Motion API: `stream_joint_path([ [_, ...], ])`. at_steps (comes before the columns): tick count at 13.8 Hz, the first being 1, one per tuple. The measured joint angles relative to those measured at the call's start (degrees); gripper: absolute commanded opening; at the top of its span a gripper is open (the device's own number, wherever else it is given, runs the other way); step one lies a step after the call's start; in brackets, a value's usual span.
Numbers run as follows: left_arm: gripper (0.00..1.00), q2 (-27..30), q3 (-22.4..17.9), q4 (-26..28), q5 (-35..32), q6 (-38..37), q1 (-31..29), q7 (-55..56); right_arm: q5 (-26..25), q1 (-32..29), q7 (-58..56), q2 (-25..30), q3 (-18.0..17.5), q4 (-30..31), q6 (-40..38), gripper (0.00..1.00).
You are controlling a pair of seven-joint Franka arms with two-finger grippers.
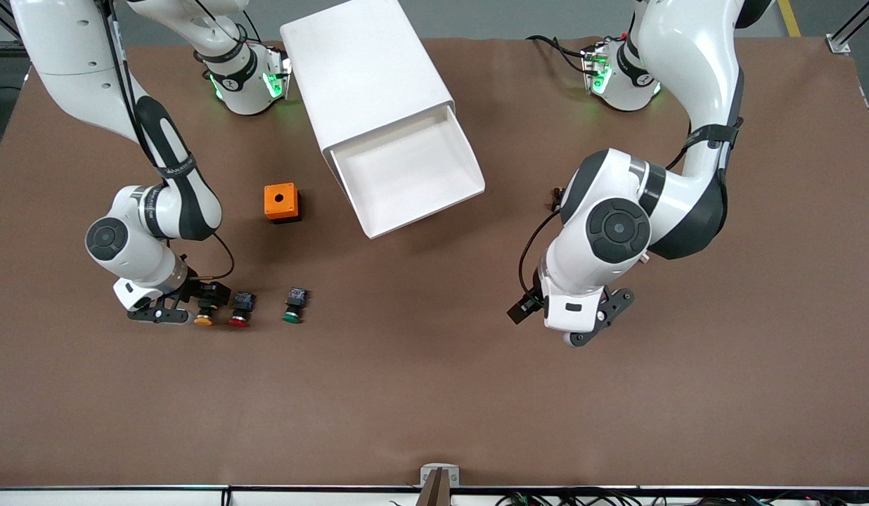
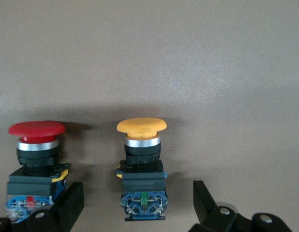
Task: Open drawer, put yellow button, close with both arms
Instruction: 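Lower the right gripper and grasp the yellow button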
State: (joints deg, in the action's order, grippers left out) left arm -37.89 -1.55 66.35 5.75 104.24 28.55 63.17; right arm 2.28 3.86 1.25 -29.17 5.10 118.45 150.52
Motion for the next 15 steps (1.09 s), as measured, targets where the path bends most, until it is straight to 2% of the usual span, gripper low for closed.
stream_joint_path([
  [14, 0.99, 0.0, 0.39, 0.46, 0.0, 0.0, -0.6, 0.01, 0.0, 0.58, 0.88, -0.26, -0.02, 0.69, 0.41, 0.97],
  [15, 0.99, 0.0, 0.39, 0.46, 0.0, 0.0, -0.6, 0.01, 0.0, 0.7, 0.88, -0.3, -0.02, 0.69, 0.54, 0.92],
])
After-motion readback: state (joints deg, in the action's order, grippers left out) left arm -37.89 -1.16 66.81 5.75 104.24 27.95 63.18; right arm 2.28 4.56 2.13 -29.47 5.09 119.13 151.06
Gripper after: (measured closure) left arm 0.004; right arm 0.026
